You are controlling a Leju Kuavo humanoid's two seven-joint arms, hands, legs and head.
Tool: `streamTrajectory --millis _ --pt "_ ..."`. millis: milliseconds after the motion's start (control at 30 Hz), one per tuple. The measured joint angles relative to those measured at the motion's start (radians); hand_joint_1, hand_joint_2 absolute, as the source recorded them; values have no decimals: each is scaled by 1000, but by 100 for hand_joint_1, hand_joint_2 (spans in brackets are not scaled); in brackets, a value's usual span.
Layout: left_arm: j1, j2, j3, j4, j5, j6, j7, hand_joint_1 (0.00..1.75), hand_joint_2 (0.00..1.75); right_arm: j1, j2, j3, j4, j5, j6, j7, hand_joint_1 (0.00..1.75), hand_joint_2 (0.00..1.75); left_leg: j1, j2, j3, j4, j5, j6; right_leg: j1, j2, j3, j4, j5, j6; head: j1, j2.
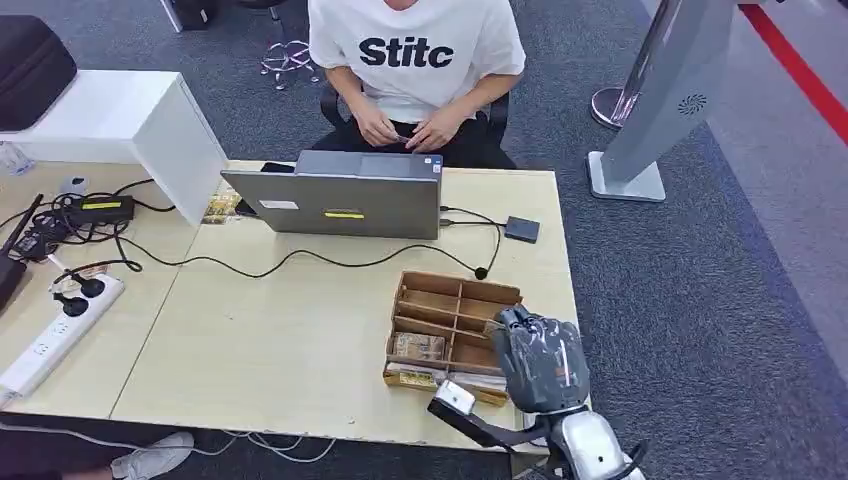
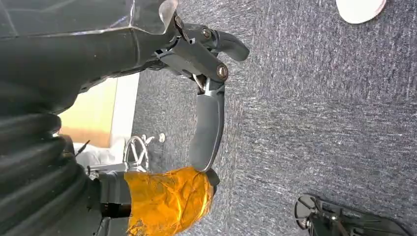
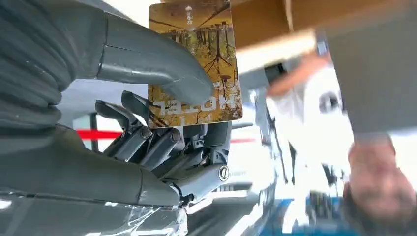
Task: Pass the card to the sensor for recognition and then transmit it.
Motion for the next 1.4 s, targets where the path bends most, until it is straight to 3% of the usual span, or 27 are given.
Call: streamTrajectory --millis 100,200,300,433,600,867,1100,1400 --pt "0 0 0 0 -13 -1 0 0 175 -51 12 -21 -34 -21 8 -22 175 175 0 1 0 0 0 0 0 0 0 0 0 0 0 0" --pt "-1 0 0 0 -30 -8 0 0 175 -112 39 -29 -35 -73 69 -62 175 175 0 1 0 0 0 0 0 0 0 1 0 0 0 0" --pt "-4 3 0 0 -51 -19 1 0 175 -202 86 -29 27 -162 152 -94 175 175 0 2 1 0 2 -2 0 2 0 1 1 -1 0 0" --pt "-10 7 0 0 -63 -22 2 0 175 -292 139 -28 113 -215 194 -106 175 175 1 0 0 0 3 -2 0 1 0 2 1 -1 0 0" --pt "-17 13 -12 0 -99 -33 2 0 175 -440 229 -39 284 -315 253 -78 175 175 1 1 1 0 4 -3 0 2 -1 3 2 -2 0 0" --pt "-22 19 -31 6 -118 -41 4 0 175 -614 363 -99 540 -332 290 -39 175 175 1 1 1 0 4 -3 0 2 -1 3 3 -3 1 0" --pt "-23 23 -39 8 -118 -43 4 0 175 -653 407 -118 628 -332 289 -45 175 175 1 1 0 0 4 -3 0 2 -1 3 3 -3 0 0" --pt "-22 23 -42 9 -118 -43 4 0 175 -663 416 -159 663 -396 273 -81 175 175 1 0 1 0 4 -3 0 1 -1 3 3 -3 0 0"
